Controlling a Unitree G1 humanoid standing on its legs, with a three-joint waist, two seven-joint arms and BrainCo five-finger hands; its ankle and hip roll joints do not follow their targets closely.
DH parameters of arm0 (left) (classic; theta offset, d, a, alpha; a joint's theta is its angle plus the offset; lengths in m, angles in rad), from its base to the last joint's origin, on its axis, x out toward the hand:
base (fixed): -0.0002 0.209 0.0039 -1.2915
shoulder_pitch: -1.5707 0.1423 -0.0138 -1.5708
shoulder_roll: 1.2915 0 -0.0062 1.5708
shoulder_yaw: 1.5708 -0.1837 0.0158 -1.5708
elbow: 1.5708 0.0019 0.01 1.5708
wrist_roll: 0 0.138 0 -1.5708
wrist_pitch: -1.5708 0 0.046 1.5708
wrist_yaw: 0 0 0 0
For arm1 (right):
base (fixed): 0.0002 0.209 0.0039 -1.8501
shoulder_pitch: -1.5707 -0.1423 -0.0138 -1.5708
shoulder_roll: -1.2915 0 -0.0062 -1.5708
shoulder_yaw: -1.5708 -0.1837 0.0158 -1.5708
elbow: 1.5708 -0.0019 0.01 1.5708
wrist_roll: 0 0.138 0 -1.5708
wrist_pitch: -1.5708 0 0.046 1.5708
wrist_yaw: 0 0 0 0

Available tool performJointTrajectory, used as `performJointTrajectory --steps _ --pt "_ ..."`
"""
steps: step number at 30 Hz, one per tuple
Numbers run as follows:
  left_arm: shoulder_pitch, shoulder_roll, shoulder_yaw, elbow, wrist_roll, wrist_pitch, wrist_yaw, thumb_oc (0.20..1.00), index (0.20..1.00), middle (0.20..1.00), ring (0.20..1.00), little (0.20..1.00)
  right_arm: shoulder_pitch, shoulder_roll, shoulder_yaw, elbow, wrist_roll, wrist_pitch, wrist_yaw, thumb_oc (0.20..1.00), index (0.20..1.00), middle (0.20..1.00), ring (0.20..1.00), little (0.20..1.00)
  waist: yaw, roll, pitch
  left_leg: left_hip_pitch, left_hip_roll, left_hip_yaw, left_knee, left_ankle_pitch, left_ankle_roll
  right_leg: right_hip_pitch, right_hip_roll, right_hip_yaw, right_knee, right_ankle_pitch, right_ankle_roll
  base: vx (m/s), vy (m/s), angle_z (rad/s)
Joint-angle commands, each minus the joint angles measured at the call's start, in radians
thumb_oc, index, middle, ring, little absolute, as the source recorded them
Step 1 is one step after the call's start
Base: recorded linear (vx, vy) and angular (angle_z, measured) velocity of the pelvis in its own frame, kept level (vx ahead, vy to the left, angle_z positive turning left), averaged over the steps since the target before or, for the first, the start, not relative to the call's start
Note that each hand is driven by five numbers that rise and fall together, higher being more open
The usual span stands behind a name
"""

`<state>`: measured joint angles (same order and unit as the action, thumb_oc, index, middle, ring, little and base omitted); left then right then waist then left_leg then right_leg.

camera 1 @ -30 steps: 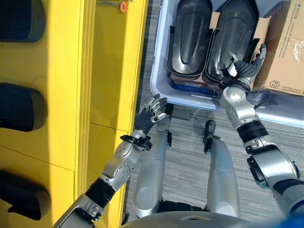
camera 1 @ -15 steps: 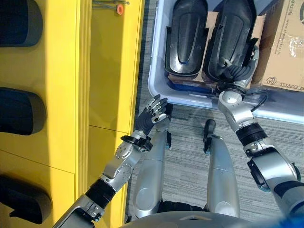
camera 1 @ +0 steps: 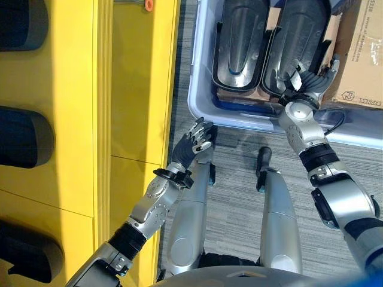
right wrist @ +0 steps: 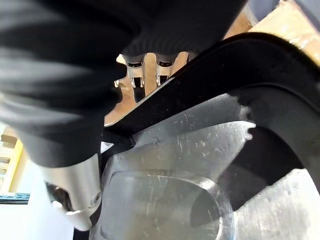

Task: Move parts from the plastic box to the shelf.

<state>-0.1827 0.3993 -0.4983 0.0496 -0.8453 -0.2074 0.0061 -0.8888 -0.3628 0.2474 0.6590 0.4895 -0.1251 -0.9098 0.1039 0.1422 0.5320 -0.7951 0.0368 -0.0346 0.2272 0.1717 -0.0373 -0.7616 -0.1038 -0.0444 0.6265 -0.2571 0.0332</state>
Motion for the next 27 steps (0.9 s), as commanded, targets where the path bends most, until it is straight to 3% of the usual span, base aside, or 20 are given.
performJointTrajectory --steps 1,5,6,10,14,15,16,20,27 --pt "-0.004 -0.018 -0.018 -0.073 0.004 -0.039 -0.014 1.000 1.000 1.000 1.000 1.000 0.022 0.002 -0.002 0.011 0.041 0.065 0.076 1.000 1.000 1.000 1.000 1.000 0.042 0.025 -0.012 0.028 -0.079 0.033 -0.023 -0.099 0.038 0.049 0.074 -0.060 -0.023 0.000 -0.045 0.00 0.000 0.00" --pt "-0.010 -0.016 -0.012 -0.068 -0.019 -0.029 -0.021 1.000 1.000 1.000 1.000 1.000 0.011 -0.005 0.016 0.033 0.025 0.163 0.105 1.000 1.000 1.000 1.000 1.000 0.045 0.023 -0.012 0.021 -0.082 0.029 -0.015 -0.099 0.036 0.051 0.071 -0.062 -0.021 0.001 -0.044 0.00 0.000 0.00" --pt "-0.013 -0.011 -0.004 -0.066 -0.020 -0.020 -0.025 1.000 1.000 1.000 1.000 1.000 -0.002 -0.013 0.035 0.065 0.041 0.235 0.130 1.000 1.000 1.000 1.000 1.000 0.049 0.020 -0.012 0.018 -0.080 0.029 -0.012 -0.099 0.037 0.052 0.072 -0.063 -0.027 0.005 -0.042 0.00 0.000 0.00" --pt "-0.019 -0.008 -0.003 -0.062 -0.016 -0.017 -0.016 1.000 1.000 1.000 1.000 1.000 -0.009 -0.014 0.058 0.125 0.102 0.279 0.142 1.000 1.000 1.000 1.000 1.000 0.056 0.015 -0.012 0.010 -0.079 0.026 -0.007 -0.100 0.037 0.054 0.071 -0.064 -0.032 0.009 -0.039 0.00 0.000 0.00" --pt "-0.028 -0.002 -0.003 -0.063 -0.037 -0.022 -0.017 1.000 1.000 1.000 1.000 1.000 -0.013 -0.019 0.097 0.225 0.077 0.340 0.209 1.000 1.000 1.000 1.000 1.000 0.058 0.003 -0.012 0.022 -0.092 0.028 -0.003 -0.122 0.035 0.083 0.057 -0.061 -0.035 -0.013 -0.031 0.03 -0.008 0.00" --pt "-0.042 0.000 0.004 -0.065 -0.036 -0.019 -0.018 1.000 1.000 1.000 1.000 1.000 -0.029 -0.022 0.099 0.234 0.071 0.347 0.223 1.000 1.000 1.000 1.000 1.000 0.066 0.011 -0.012 -0.006 -0.081 0.028 -0.007 -0.095 0.039 0.056 0.066 -0.071 -0.039 0.012 -0.036 0.00 0.000 0.00" --pt "-0.035 0.003 0.001 -0.069 -0.029 0.002 -0.018 1.000 1.000 1.000 1.000 1.000 -0.028 -0.018 0.117 0.276 0.099 0.390 0.272 1.000 1.000 1.000 1.000 1.000 0.066 0.002 -0.012 0.019 -0.094 0.027 -0.007 -0.118 0.034 0.088 0.052 -0.067 -0.043 -0.011 -0.029 0.00 0.000 0.00" --pt "-0.039 0.011 -0.001 -0.069 -0.033 0.011 -0.018 1.000 1.000 1.000 1.000 1.000 -0.040 -0.010 0.134 0.342 0.207 0.409 0.302 1.000 1.000 1.000 1.000 1.000 0.077 -0.002 -0.012 0.018 -0.093 0.025 -0.010 -0.116 0.035 0.096 0.049 -0.074 -0.051 -0.006 -0.026 0.02 -0.025 0.07" --pt "-0.059 0.038 0.002 -0.066 -0.041 0.028 -0.030 1.000 1.000 1.000 1.000 1.000 -0.077 -0.029 0.092 0.466 0.397 0.380 0.354 1.000 1.000 1.000 1.000 1.000 0.096 -0.007 -0.012 0.013 -0.101 0.016 -0.007 -0.118 0.040 0.119 0.038 -0.090 -0.070 0.003 -0.019 0.01 -0.042 0.06"
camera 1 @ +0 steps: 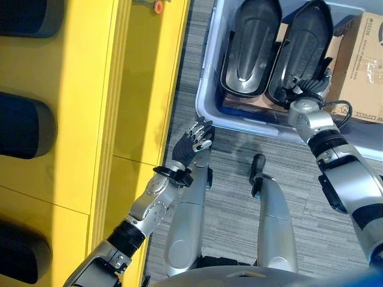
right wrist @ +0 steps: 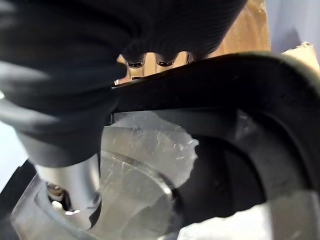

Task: Move parts from the plastic box to the shelf.

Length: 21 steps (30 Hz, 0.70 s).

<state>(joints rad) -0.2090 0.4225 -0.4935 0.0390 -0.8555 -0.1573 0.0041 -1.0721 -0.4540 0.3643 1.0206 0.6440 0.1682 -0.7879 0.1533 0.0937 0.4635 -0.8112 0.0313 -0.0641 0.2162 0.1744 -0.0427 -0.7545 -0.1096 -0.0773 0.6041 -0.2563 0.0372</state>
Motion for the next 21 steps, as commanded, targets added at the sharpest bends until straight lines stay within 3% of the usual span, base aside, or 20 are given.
performJointTrajectory --steps 1,3,9,12,14,15,16,19,20,21 --pt "-0.034 0.017 -0.003 -0.054 -0.033 -0.023 -0.031 1.000 1.000 1.000 1.000 1.000 0.100 0.057 -0.033 0.126 0.241 0.085 0.261 1.000 1.000 1.000 1.000 1.000 0.049 0.041 0.056 0.027 -0.096 0.045 0.005 -0.121 0.046 0.113 0.043 -0.060 -0.048 0.004 -0.022 0.02 -0.052 0.10" --pt "-0.039 0.026 -0.004 -0.056 -0.030 -0.017 -0.034 1.000 1.000 1.000 1.000 1.000 0.084 0.051 -0.039 0.146 0.287 0.090 0.291 1.000 1.000 1.000 1.000 1.000 0.055 0.040 0.056 0.027 -0.099 0.043 0.005 -0.122 0.048 0.119 0.039 -0.066 -0.058 0.007 -0.020 0.03 -0.053 0.10" --pt "-0.039 0.035 0.005 -0.065 -0.030 -0.003 -0.043 1.000 1.000 1.000 1.000 1.000 0.068 0.039 -0.034 0.157 0.241 0.116 0.336 1.000 1.000 1.000 1.000 1.000 0.061 0.043 0.056 0.019 -0.101 0.049 0.014 -0.123 0.048 0.120 0.034 -0.071 -0.061 0.008 -0.019 0.00 -0.007 0.00" --pt "-0.037 0.045 0.012 -0.072 -0.026 0.007 -0.049 1.000 1.000 1.000 1.000 1.000 0.056 0.026 -0.015 0.167 0.121 0.186 0.408 1.000 1.000 1.000 1.000 1.000 0.065 0.045 0.056 0.012 -0.104 0.050 0.022 -0.123 0.046 0.125 0.032 -0.073 -0.064 0.008 -0.021 0.00 0.000 0.00" --pt "-0.037 0.048 0.016 -0.071 -0.026 0.008 -0.052 1.000 1.000 1.000 1.000 1.000 0.050 0.020 -0.002 0.175 0.077 0.197 0.442 1.000 1.000 1.000 1.000 1.000 0.066 0.046 0.056 0.007 -0.104 0.051 0.025 -0.122 0.045 0.121 0.034 -0.075 -0.061 0.007 -0.022 0.00 0.000 0.00" --pt "-0.036 0.053 0.019 -0.075 -0.028 0.008 -0.051 1.000 1.000 1.000 1.000 1.000 0.045 0.017 0.013 0.176 0.048 0.207 0.449 0.959 0.959 0.959 0.959 0.959 0.068 0.048 0.056 0.003 -0.104 0.051 0.028 -0.120 0.044 0.114 0.037 -0.075 -0.057 0.005 -0.023 0.00 -0.034 0.03" --pt "-0.033 0.058 0.025 -0.079 -0.030 0.008 -0.049 1.000 1.000 1.000 1.000 1.000 0.040 0.012 0.028 0.176 0.017 0.215 0.453 1.000 1.000 1.000 1.000 1.000 0.070 0.048 0.056 -0.002 -0.103 0.050 0.031 -0.120 0.044 0.107 0.039 -0.078 -0.053 0.004 -0.025 0.00 -0.038 0.03" --pt "-0.032 0.073 0.038 -0.086 -0.045 0.014 -0.050 1.000 1.000 1.000 1.000 1.000 0.024 -0.001 0.050 0.178 -0.009 0.246 0.471 1.000 1.000 1.000 1.000 1.000 0.073 0.049 0.056 -0.012 -0.100 0.048 0.031 -0.115 0.039 0.092 0.043 -0.082 -0.043 0.000 -0.027 0.00 -0.035 0.02" --pt "-0.029 0.079 0.042 -0.093 -0.044 0.024 -0.052 1.000 1.000 1.000 1.000 1.000 0.014 -0.007 0.058 0.180 -0.038 0.261 0.465 0.382 0.382 0.382 0.382 0.382 0.075 0.052 0.056 -0.019 -0.099 0.046 0.037 -0.114 0.037 0.083 0.045 -0.082 -0.033 -0.002 -0.030 0.01 -0.021 0.05" --pt "-0.026 0.079 0.042 -0.097 -0.040 0.028 -0.053 1.000 1.000 1.000 1.000 1.000 0.008 -0.011 0.062 0.181 -0.071 0.271 0.463 0.200 0.200 0.200 0.200 0.200 0.075 0.053 0.056 -0.023 -0.099 0.045 0.041 -0.114 0.037 0.078 0.046 -0.082 -0.028 -0.003 -0.031 0.01 -0.027 0.05"
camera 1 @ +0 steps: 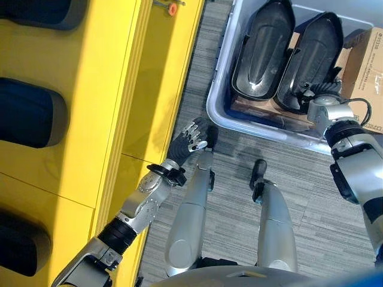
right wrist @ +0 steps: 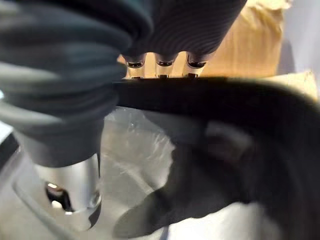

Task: Move parts from the plastic box to the shelf.

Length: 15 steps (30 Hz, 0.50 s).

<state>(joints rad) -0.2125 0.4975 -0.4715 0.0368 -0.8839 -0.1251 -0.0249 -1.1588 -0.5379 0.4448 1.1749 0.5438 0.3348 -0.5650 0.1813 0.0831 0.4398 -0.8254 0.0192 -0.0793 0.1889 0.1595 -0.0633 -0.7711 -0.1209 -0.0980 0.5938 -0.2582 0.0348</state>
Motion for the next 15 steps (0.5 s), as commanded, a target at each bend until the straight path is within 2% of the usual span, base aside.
performJointTrajectory --steps 1,4,7,11,15 --pt "-0.022 0.004 0.019 -0.092 -0.010 -0.004 -0.029 1.000 1.000 1.000 1.000 1.000 0.089 0.067 -0.009 0.031 -0.007 0.107 0.239 0.200 0.200 0.200 0.200 0.200 0.048 0.064 0.080 -0.014 -0.086 0.060 0.072 -0.100 0.056 0.087 0.058 -0.063 -0.011 -0.003 -0.030 0.00 -0.020 0.03" --pt "-0.017 0.004 0.021 -0.089 -0.010 -0.005 -0.031 1.000 1.000 1.000 1.000 1.000 0.083 0.054 0.003 0.034 -0.036 0.105 0.237 0.200 0.200 0.200 0.200 0.200 0.049 0.069 0.080 -0.027 -0.085 0.057 0.079 -0.100 0.056 0.068 0.060 -0.064 0.008 -0.008 -0.034 0.00 -0.003 -0.01" --pt "-0.013 0.003 0.018 -0.092 -0.007 -0.018 -0.027 1.000 1.000 1.000 1.000 1.000 0.079 0.045 0.010 0.028 -0.048 0.101 0.184 0.200 0.200 0.200 0.200 0.200 0.048 0.077 0.080 -0.051 -0.083 0.054 0.094 -0.101 0.056 0.031 0.062 -0.063 0.038 -0.014 -0.038 0.00 -0.002 0.05" --pt "-0.014 -0.014 0.004 -0.076 0.007 -0.056 0.009 1.000 1.000 1.000 1.000 1.000 0.081 0.044 -0.002 0.012 -0.081 0.024 0.047 0.200 0.200 0.200 0.200 0.200 0.041 0.096 0.080 -0.111 -0.078 0.053 0.140 -0.110 0.058 -0.059 0.064 -0.053 0.127 -0.034 -0.048 0.00 0.023 0.05" --pt "-0.013 -0.035 -0.009 -0.053 0.016 -0.098 0.020 1.000 1.000 1.000 1.000 1.000 0.113 0.053 -0.022 -0.004 -0.086 -0.031 -0.022 0.200 0.200 0.200 0.200 0.200 0.031 0.114 0.080 -0.156 -0.076 0.058 0.172 -0.122 0.064 -0.131 0.063 -0.043 0.195 -0.049 -0.053 -0.02 0.019 0.02"
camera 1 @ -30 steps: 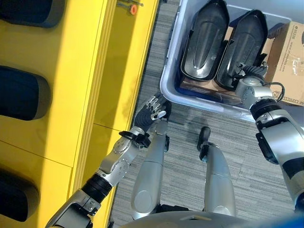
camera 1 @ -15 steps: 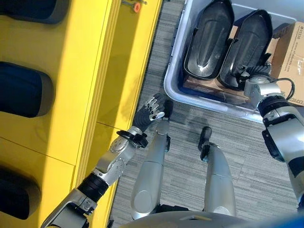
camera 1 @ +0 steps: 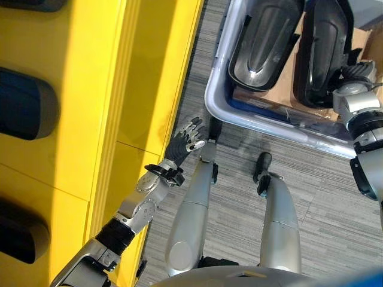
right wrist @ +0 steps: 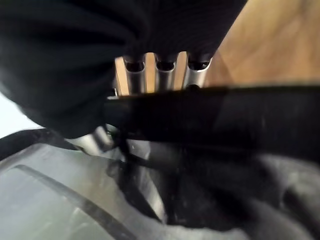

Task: Move parts from the plastic box to the shelf.

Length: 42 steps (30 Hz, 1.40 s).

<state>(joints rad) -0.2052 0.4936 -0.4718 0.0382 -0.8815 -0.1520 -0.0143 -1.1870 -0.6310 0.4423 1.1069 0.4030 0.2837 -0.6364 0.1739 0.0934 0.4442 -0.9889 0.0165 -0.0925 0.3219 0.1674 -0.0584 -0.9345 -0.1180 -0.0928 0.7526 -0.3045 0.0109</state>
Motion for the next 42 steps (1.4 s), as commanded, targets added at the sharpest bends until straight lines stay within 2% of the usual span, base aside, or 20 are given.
performJointTrajectory --steps 1,8,11,14,18,21,22,23,24,27,32,35,42 --pt "-0.019 -0.038 -0.014 -0.045 0.020 -0.086 0.010 1.000 1.000 1.000 1.000 1.000 0.159 0.153 -0.025 0.059 0.048 0.000 0.035 0.200 0.200 0.200 0.200 0.200 0.034 0.109 0.076 -0.003 -0.073 0.072 0.046 -0.132 0.061 0.015 0.061 -0.045 0.051 -0.004 -0.031 -0.03 0.021 0.07" --pt "-0.025 -0.072 -0.031 0.005 0.040 -0.136 -0.011 1.000 1.000 1.000 1.000 1.000 0.224 0.193 -0.028 0.024 0.011 -0.108 -0.048 0.200 0.200 0.200 0.200 0.200 0.011 0.122 0.076 -0.021 -0.073 0.081 0.061 -0.142 0.066 -0.027 0.067 -0.027 0.084 -0.012 -0.036 -0.05 0.004 -0.03" --pt "-0.024 -0.073 -0.033 0.014 0.043 -0.142 -0.026 1.000 1.000 1.000 1.000 1.000 0.237 0.200 -0.026 0.009 -0.021 -0.150 -0.067 0.200 0.200 0.200 0.200 0.200 0.003 0.122 0.076 -0.007 -0.073 0.083 0.055 -0.142 0.065 -0.016 0.069 -0.022 0.072 -0.008 -0.035 -0.05 -0.017 -0.03" --pt "-0.022 -0.078 -0.040 0.018 0.045 -0.152 -0.028 1.000 1.000 1.000 1.000 1.000 0.247 0.213 -0.019 -0.011 -0.061 -0.215 -0.127 0.200 0.200 0.200 0.200 0.200 -0.005 0.120 0.076 0.031 -0.073 0.082 0.028 -0.136 0.063 0.018 0.072 -0.017 0.041 -0.003 -0.034 -0.06 -0.022 -0.05" --pt "-0.014 -0.086 -0.043 0.025 0.037 -0.169 -0.039 1.000 1.000 1.000 1.000 1.000 0.263 0.229 -0.040 -0.053 -0.013 -0.371 -0.139 0.200 0.200 0.200 0.200 0.200 -0.016 0.115 0.076 0.097 -0.070 0.079 -0.018 -0.125 0.059 0.078 0.079 -0.010 -0.009 0.004 -0.034 -0.03 -0.010 -0.03" --pt "0.007 -0.079 -0.023 0.004 0.014 -0.173 -0.063 1.000 1.000 1.000 1.000 1.000 0.304 0.214 -0.076 -0.148 -0.125 -0.455 -0.216 0.200 0.200 0.200 0.200 0.200 -0.031 0.104 0.076 0.161 -0.066 0.079 -0.066 -0.115 0.055 0.141 0.084 -0.007 -0.064 0.011 -0.026 -0.05 -0.014 -0.07" --pt "-0.001 -0.079 -0.012 -0.002 0.021 -0.169 -0.061 1.000 1.000 1.000 1.000 1.000 0.302 0.204 -0.088 -0.179 -0.150 -0.467 -0.240 0.200 0.200 0.200 0.200 0.200 -0.025 0.108 0.076 0.147 -0.049 0.078 -0.085 -0.084 0.056 0.126 0.096 -0.014 -0.088 0.044 -0.030 -0.10 -0.010 -0.12" --pt "0.008 -0.080 -0.007 -0.007 0.030 -0.159 -0.058 1.000 1.000 1.000 1.000 1.000 0.323 0.195 -0.100 -0.214 -0.164 -0.479 -0.257 0.200 0.200 0.200 0.200 0.200 -0.031 0.103 0.076 0.173 -0.045 0.080 -0.099 -0.083 0.054 0.149 0.095 -0.011 -0.106 0.047 -0.028 -0.10 -0.015 -0.30" --pt "0.024 -0.079 -0.002 -0.003 0.027 -0.165 -0.061 1.000 1.000 1.000 1.000 1.000 0.361 0.178 -0.120 -0.270 -0.191 -0.521 -0.282 0.200 0.200 0.200 0.200 0.200 -0.044 0.094 0.076 0.218 -0.037 0.084 -0.121 -0.085 0.053 0.190 0.092 -0.008 -0.136 0.054 -0.025 -0.03 -0.017 -0.35" --pt "0.047 -0.079 0.012 0.001 0.029 -0.174 -0.068 1.000 1.000 1.000 1.000 1.000 0.408 0.160 -0.147 -0.372 -0.235 -0.532 -0.307 0.200 0.200 0.200 0.200 0.200 -0.062 0.080 0.076 0.276 -0.029 0.093 -0.147 -0.089 0.051 0.241 0.089 -0.002 -0.176 0.066 -0.019 -0.03 -0.009 -0.20" --pt "0.095 -0.088 0.040 -0.006 0.026 -0.181 -0.093 1.000 1.000 1.000 1.000 1.000 0.520 0.153 -0.197 -0.599 -0.340 -0.544 -0.440 0.200 0.200 0.200 0.200 0.200 -0.101 0.051 0.076 0.421 -0.012 0.119 -0.182 -0.111 0.048 0.377 0.070 0.003 -0.253 0.086 -0.009 0.00 -0.019 -0.12" --pt "0.119 -0.092 0.045 -0.008 0.040 -0.177 -0.103 1.000 1.000 1.000 1.000 1.000 0.556 0.151 -0.238 -0.678 -0.364 -0.560 -0.466 0.200 0.200 0.200 0.200 0.200 -0.113 0.040 0.076 0.491 -0.006 0.126 -0.193 -0.124 0.047 0.447 0.058 0.002 -0.280 0.091 -0.004 0.04 -0.012 -0.16" --pt "0.160 -0.094 0.050 0.016 0.047 -0.145 -0.133 1.000 1.000 1.000 1.000 1.000 0.568 0.135 -0.273 -0.813 -0.412 -0.500 -0.421 0.200 0.200 0.200 0.200 0.200 -0.127 0.030 0.076 0.648 0.007 0.122 -0.218 -0.143 0.034 0.625 0.056 0.004 -0.348 0.098 -0.002 0.08 -0.018 -0.09"
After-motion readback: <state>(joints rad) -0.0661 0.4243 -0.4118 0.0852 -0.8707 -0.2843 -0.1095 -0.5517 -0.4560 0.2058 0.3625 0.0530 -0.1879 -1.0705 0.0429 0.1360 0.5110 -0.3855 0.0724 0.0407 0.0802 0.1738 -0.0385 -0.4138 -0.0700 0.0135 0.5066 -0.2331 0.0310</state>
